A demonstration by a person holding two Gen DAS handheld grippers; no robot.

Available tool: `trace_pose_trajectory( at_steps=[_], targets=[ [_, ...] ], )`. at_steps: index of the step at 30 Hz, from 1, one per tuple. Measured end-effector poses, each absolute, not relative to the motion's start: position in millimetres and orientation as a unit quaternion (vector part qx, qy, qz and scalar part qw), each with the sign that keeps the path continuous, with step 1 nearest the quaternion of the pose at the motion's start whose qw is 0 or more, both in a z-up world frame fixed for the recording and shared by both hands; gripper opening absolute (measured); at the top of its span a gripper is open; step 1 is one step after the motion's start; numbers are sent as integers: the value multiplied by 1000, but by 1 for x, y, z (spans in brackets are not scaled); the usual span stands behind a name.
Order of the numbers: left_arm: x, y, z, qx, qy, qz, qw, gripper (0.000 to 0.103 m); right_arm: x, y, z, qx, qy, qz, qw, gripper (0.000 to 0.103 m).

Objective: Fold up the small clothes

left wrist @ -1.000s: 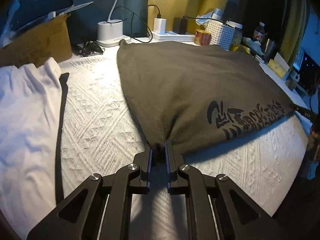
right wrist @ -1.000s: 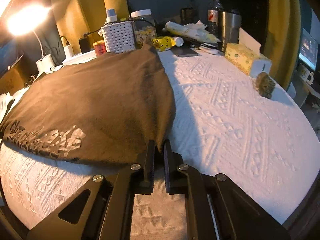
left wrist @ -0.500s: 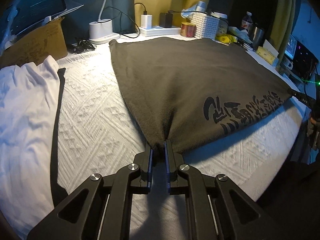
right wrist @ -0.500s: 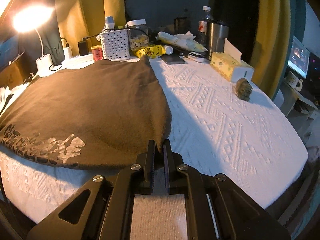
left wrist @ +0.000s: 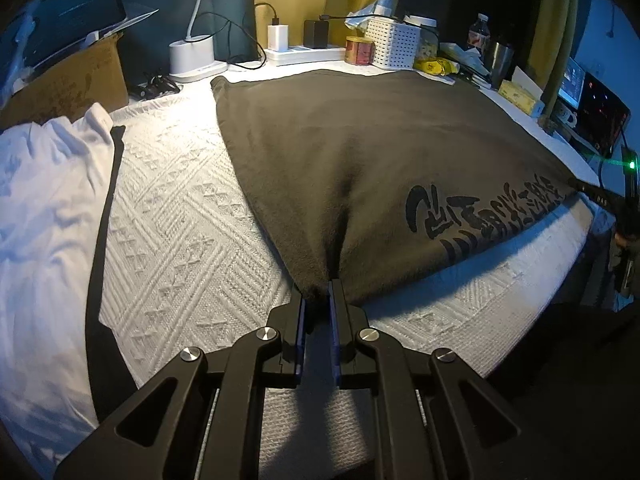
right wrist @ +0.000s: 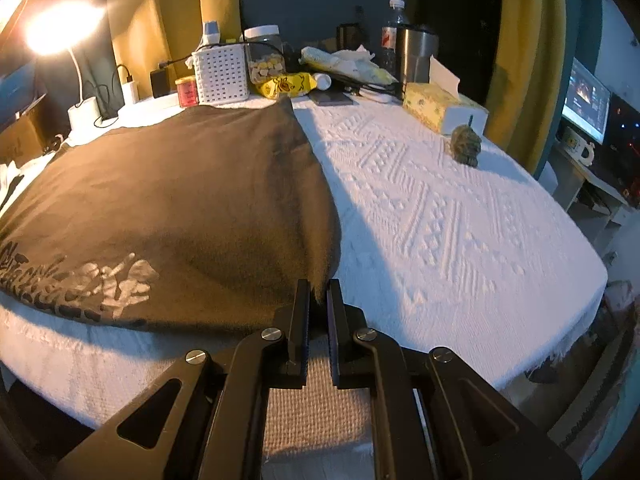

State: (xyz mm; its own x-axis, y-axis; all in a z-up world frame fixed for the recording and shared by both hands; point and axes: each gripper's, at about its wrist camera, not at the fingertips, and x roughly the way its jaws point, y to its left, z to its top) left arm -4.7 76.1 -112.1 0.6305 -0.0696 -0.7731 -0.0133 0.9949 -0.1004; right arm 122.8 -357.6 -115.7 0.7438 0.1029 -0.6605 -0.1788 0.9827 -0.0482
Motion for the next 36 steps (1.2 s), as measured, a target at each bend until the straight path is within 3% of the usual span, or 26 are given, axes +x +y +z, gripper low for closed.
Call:
trace_pose_trajectory(
  at_steps=[3, 8, 10, 17, 22, 27, 31, 33, 35, 36],
  targets=[
    [-3, 79, -112, -57, 432, -14, 900, 13, 121, -357, -116, -50, 345, 72, 934, 8],
    [-2, 81, -107, -49, 430, 4, 901, 48, 122, -361, -116, -36, 346, 77, 934, 8],
    [-1, 85, -104, -54, 426, 16, 903, 58, 123, -363, -116, -33, 348, 77, 934, 8],
    [19, 98, -98, -59, 421, 40, 904, 59, 127, -364, -115, -27, 354, 84, 931, 9],
    [40, 108, -98, -72, 424, 56, 901, 59, 131, -369, -114, -24, 357, 74, 931, 35],
    [53, 111, -95, -81, 422, 51, 901, 59, 136, -378, -112, -7, 364, 64, 929, 42],
    [60, 111, -90, -80, 412, 52, 906, 59, 130, -379, -107, 21, 379, 69, 923, 68],
    [62, 112, -89, -83, 407, 51, 908, 62, 126, -378, -105, 31, 390, 73, 918, 68],
    [63, 114, -89, -89, 401, 48, 910, 76, 122, -374, -106, 39, 404, 81, 910, 68],
    [63, 115, -89, -93, 398, 45, 911, 76, 120, -372, -106, 46, 411, 85, 907, 68]
  ],
)
